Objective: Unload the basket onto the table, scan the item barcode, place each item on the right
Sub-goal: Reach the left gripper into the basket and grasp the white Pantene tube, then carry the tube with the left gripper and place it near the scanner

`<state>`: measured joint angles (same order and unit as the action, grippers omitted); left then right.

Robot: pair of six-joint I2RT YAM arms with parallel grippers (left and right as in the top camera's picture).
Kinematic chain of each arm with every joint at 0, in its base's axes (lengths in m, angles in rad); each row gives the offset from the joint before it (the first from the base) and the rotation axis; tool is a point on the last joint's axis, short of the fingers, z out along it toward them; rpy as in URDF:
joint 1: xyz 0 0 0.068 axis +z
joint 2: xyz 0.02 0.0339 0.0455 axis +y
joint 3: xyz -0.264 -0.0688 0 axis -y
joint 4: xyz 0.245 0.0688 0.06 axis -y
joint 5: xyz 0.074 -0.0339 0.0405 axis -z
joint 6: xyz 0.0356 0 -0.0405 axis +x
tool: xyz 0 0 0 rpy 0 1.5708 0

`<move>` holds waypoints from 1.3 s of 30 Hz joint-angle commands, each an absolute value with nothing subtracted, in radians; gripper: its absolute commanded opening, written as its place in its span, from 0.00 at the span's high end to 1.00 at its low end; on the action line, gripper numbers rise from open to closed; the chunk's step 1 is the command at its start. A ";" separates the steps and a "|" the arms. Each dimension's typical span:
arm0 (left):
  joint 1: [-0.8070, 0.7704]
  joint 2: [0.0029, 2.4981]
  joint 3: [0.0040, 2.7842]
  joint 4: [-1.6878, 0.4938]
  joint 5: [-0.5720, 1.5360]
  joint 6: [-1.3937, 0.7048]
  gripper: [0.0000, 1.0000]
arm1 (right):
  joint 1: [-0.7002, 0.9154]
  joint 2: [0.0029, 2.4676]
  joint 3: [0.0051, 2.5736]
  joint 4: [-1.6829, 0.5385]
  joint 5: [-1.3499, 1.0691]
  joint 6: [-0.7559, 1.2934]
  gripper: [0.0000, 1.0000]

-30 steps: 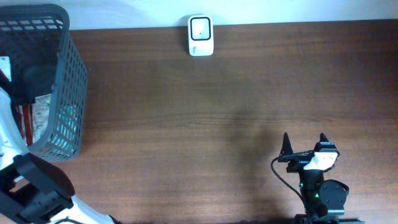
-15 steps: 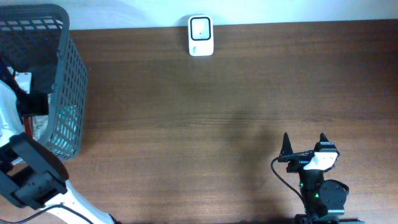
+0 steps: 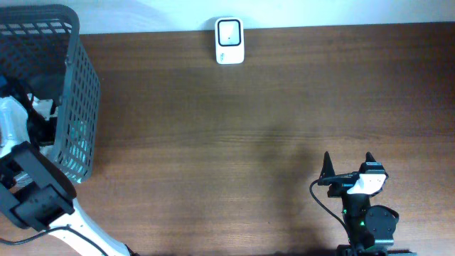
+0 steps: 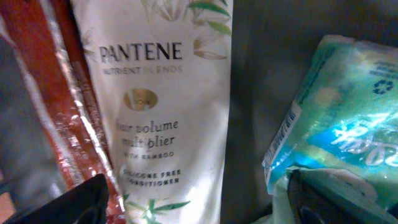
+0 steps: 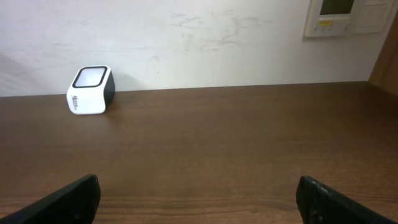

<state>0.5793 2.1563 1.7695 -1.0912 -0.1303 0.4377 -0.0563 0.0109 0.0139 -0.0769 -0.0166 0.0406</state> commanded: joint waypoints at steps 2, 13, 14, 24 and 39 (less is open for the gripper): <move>0.604 2.194 1.728 -1.074 -0.165 0.443 0.23 | -0.060 0.004 0.006 -0.078 -0.008 0.033 0.01; 0.645 2.194 1.673 -1.028 -0.048 0.443 0.55 | -0.060 0.004 0.006 -0.079 -0.008 0.033 0.01; 0.645 2.194 1.673 -1.026 -0.047 0.443 0.64 | -0.060 0.004 0.006 -0.078 -0.008 0.033 0.01; 0.643 2.193 2.032 -1.110 0.183 0.140 1.00 | -0.060 0.004 0.006 -0.078 -0.008 0.033 0.01; 0.589 2.193 2.841 -1.135 0.915 -0.518 1.00 | -0.060 0.004 0.006 -0.078 -0.008 0.033 0.01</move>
